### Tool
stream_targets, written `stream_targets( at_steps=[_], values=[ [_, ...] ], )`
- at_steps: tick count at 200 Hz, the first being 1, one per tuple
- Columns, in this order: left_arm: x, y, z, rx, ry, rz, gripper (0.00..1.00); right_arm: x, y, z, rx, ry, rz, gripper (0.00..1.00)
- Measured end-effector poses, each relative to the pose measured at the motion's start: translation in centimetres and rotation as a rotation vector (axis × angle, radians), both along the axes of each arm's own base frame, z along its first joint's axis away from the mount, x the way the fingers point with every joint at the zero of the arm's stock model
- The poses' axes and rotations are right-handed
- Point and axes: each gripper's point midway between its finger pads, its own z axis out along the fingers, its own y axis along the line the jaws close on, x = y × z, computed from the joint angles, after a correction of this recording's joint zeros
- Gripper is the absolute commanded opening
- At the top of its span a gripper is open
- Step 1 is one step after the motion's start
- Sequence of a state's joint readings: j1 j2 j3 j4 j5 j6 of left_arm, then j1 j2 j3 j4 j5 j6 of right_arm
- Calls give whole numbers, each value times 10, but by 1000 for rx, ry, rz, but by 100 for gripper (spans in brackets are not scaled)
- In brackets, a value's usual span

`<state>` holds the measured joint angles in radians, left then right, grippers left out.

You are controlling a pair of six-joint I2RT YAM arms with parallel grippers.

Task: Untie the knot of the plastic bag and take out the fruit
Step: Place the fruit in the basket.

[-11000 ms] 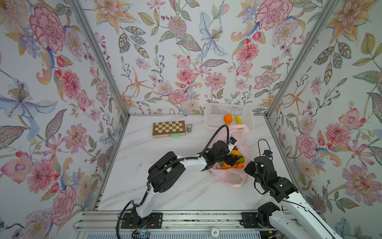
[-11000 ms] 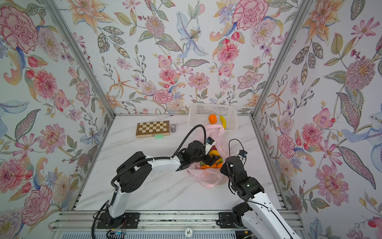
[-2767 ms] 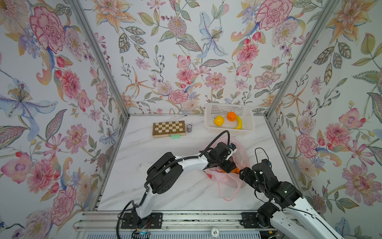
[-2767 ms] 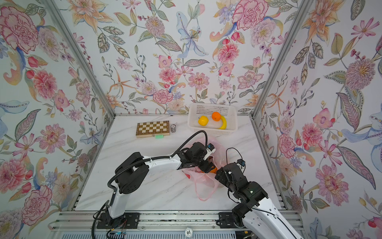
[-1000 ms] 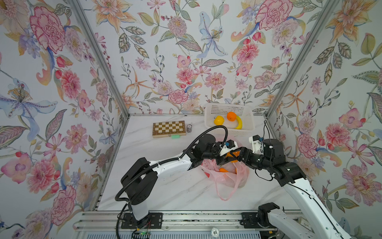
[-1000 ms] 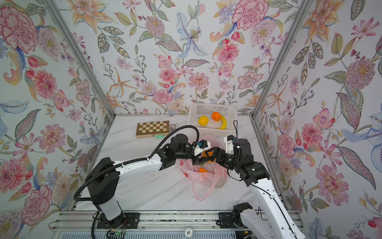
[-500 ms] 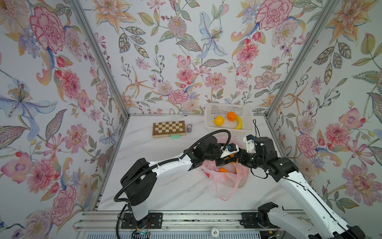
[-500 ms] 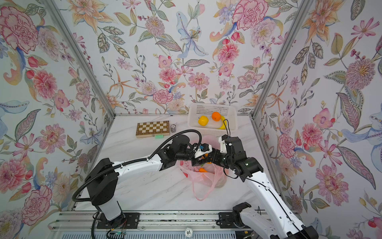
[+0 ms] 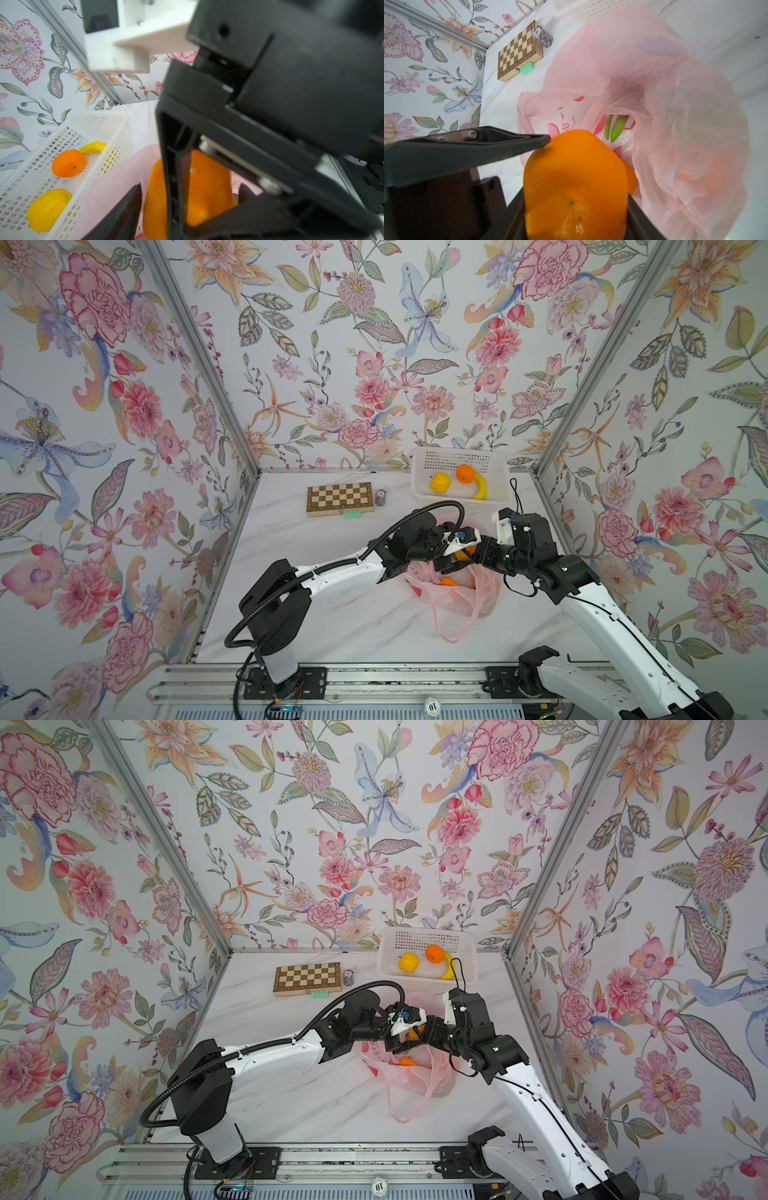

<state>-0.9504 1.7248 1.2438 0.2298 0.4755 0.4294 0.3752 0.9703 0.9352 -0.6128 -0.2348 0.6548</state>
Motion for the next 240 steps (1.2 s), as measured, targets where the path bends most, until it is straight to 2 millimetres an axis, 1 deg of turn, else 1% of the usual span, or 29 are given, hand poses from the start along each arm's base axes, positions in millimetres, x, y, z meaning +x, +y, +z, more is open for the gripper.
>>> stream_targets(
  at_steps=[28,41,62,73,93,110,122,130,131,140,142,152,169,178,195,201,217,223,240],
  values=[
    [2,11,18,-29,-37,50,96,12,-9,18,0,-45,-47,47],
    [3,18,22,-36,-48,74,98,22,-13,31,1,-75,-68,47],
    [2,31,24,-35,-46,121,99,41,-18,45,-5,-110,-91,48],
    [3,38,25,-38,-35,147,99,54,-21,52,-10,-127,-101,48],
    [7,50,31,-59,-6,197,99,78,-23,57,-26,-139,-112,50],
    [13,60,36,-75,26,246,99,103,-23,61,-40,-145,-115,50],
    [21,68,39,-88,54,296,99,126,-22,64,-49,-148,-116,50],
    [25,71,39,-94,71,319,99,137,-21,64,-52,-151,-115,50],
    [25,71,39,-94,71,319,99,141,-21,65,-52,-154,-116,50],
    [31,76,39,-102,93,353,99,157,-21,62,-58,-149,-116,50],
    [32,77,39,-104,102,360,99,163,-20,63,-60,-151,-115,50],
    [37,81,39,-116,131,387,99,178,-20,61,-65,-151,-115,50],
    [50,92,37,-137,186,442,99,210,-18,53,-75,-145,-114,50],
    [59,101,36,-150,220,476,99,223,-17,47,-79,-139,-113,50],
    [76,117,34,-175,273,540,99,249,-15,35,-90,-124,-112,49],
    [83,124,34,-187,290,564,99,259,-14,27,-95,-115,-112,49],
    [98,140,34,-211,322,616,99,278,-11,13,-103,-99,-111,49],
    [104,146,33,-219,333,637,99,288,-9,4,-107,-90,-113,49],
    [115,161,29,-232,359,674,98,306,-10,-16,-126,-69,-125,49]
  ],
)
